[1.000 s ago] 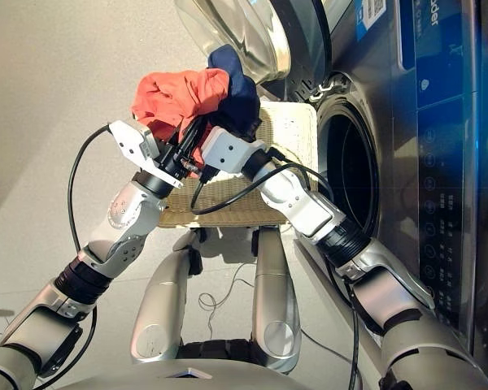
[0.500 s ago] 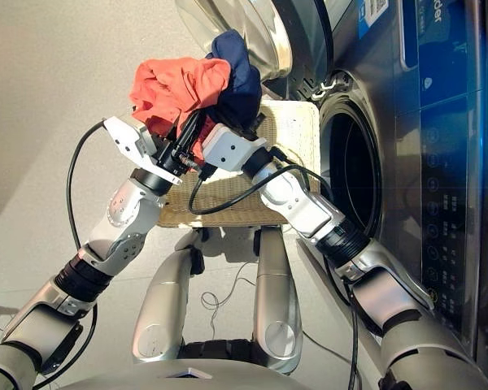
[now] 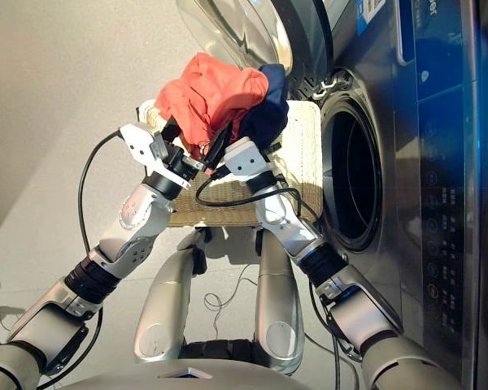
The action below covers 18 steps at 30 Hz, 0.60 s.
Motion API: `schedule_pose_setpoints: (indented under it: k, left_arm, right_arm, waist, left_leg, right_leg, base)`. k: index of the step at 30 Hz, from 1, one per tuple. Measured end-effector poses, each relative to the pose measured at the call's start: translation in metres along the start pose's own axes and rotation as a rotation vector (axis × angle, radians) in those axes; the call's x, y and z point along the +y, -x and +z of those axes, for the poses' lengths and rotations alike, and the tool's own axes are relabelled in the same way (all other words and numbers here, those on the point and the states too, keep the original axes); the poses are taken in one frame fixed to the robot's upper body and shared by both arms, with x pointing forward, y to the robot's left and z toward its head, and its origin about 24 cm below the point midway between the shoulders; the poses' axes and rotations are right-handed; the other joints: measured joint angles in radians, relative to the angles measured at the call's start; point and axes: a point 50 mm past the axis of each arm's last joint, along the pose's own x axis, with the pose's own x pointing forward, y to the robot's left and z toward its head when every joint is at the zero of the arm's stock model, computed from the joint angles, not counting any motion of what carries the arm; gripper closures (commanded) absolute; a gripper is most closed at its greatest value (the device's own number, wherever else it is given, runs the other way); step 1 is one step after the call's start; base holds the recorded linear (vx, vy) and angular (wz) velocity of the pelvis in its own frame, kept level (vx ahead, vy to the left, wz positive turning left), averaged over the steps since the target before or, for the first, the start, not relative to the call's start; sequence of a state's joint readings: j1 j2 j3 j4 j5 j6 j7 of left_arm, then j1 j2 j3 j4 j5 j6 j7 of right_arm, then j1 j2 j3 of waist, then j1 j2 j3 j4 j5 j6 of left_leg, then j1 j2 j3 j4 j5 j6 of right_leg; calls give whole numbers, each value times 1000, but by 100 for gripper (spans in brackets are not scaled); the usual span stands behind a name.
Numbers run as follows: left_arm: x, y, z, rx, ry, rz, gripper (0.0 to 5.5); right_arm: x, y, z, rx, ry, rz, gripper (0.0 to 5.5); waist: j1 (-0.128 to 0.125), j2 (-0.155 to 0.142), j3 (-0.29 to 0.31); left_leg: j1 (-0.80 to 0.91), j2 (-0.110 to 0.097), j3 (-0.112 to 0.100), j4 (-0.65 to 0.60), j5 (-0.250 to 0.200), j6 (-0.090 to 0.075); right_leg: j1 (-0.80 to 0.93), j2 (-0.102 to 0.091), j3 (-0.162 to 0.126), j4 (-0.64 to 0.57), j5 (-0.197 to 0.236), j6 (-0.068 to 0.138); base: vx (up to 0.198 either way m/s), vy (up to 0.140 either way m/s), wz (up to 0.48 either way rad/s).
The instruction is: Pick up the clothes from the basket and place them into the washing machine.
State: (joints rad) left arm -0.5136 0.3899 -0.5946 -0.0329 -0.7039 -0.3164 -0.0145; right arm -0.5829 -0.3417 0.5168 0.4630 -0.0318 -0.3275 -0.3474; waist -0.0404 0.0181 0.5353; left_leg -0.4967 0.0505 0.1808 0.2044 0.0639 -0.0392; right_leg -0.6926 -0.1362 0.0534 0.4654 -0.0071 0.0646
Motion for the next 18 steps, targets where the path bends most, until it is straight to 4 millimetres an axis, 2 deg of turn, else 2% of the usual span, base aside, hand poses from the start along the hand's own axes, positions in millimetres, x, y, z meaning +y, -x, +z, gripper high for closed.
schedule_pose_setpoints:
  k: [3, 5, 14, 18]
  left_arm:
    - [-15, -4, 4, -25, 16, -76, 0]
    - [-15, -5, 5, -31, 14, -77, 0]
    - [-14, -7, 9, -53, 7, -65, 0]
    - [-14, -7, 10, -60, 5, -51, 0]
  right_arm:
    - [-17, 19, -38, 174, 52, -59, 550]
    - [-22, 30, -49, 227, 53, -84, 550]
    - [-43, 58, -81, 391, -14, -349, 550]
    - [-44, 70, -93, 478, -126, -496, 550]
  waist:
    - [13, 5, 0]
    - [12, 7, 0]
    - [10, 21, 1]
    - [8, 21, 1]
  left_leg:
    - [-3, -2, -3, 9, -7, -1]
    - [-3, -1, -4, 11, -8, -1]
    - [-17, 3, -11, 33, -15, -1]
    - [-24, 4, -13, 46, -19, 3]
  right_leg:
    - [0, -2, 1, 7, -2, 2]
    - [-1, -1, 1, 8, -2, 2]
    - [-3, 3, 1, 10, -5, -3]
    - [-5, 4, 0, 11, -5, -3]
  base:
    - [0, 0, 0]
    - [0, 0, 0]
    - [0, 0, 0]
    - [0, 0, 0]
